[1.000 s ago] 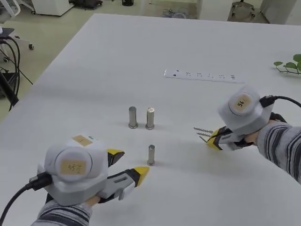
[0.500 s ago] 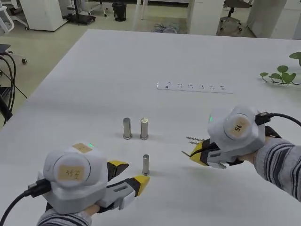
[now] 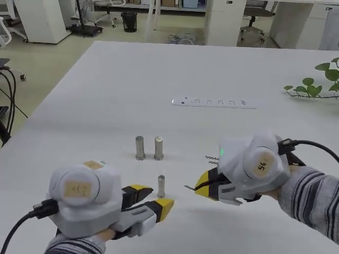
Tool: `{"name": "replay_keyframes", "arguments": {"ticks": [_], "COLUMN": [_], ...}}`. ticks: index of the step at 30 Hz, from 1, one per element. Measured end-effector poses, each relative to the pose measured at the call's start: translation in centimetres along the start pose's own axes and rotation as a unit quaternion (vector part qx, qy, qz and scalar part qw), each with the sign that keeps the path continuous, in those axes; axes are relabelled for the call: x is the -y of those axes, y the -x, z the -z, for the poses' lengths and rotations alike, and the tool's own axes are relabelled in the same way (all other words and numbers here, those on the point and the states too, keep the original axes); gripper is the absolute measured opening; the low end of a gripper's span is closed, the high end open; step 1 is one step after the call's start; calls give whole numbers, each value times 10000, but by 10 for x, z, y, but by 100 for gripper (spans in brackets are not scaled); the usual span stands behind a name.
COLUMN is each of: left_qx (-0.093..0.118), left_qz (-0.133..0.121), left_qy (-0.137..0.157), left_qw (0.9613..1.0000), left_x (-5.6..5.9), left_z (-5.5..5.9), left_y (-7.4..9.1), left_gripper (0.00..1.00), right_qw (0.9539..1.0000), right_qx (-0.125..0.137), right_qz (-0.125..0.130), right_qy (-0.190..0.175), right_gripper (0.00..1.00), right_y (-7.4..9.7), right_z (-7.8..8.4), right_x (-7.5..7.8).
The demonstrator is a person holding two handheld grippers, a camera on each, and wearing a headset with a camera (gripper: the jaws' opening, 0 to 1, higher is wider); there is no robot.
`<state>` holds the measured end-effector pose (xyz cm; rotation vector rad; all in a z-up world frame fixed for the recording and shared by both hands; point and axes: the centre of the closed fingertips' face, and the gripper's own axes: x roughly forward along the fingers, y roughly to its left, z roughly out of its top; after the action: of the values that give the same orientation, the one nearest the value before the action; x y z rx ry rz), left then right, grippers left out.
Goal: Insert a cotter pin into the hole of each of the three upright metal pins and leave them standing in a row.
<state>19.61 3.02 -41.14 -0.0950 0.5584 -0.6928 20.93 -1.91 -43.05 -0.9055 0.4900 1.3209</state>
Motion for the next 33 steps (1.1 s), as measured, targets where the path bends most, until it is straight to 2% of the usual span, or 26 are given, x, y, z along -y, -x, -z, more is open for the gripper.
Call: {"name": "replay_keyframes", "arguments": {"ticks": [7, 14, 24, 33], "left_qx": [-88, -61, -46, -29], "left_qz": [314, 482, 534, 668], "left_qy": [256, 426, 503, 553], "left_qw": [9991, 9979, 9973, 9962], "left_x": [15, 24, 27, 31], "left_z": [4, 2, 3, 3], "left_y": [-1, -2, -1, 0], "left_gripper": [22, 14, 1, 0], "right_qw": [9995, 9981, 9970, 9972], "right_qx": [197, 369, 492, 522], "right_qz": [-151, -226, -222, -245], "right_qy": [200, 434, 559, 473], "right_gripper": [0, 0, 0, 0], "right_y": [1, 2, 4, 5], "right_z": [-13, -24, -33, -33], "right_x": [-15, -26, -30, -33]}}
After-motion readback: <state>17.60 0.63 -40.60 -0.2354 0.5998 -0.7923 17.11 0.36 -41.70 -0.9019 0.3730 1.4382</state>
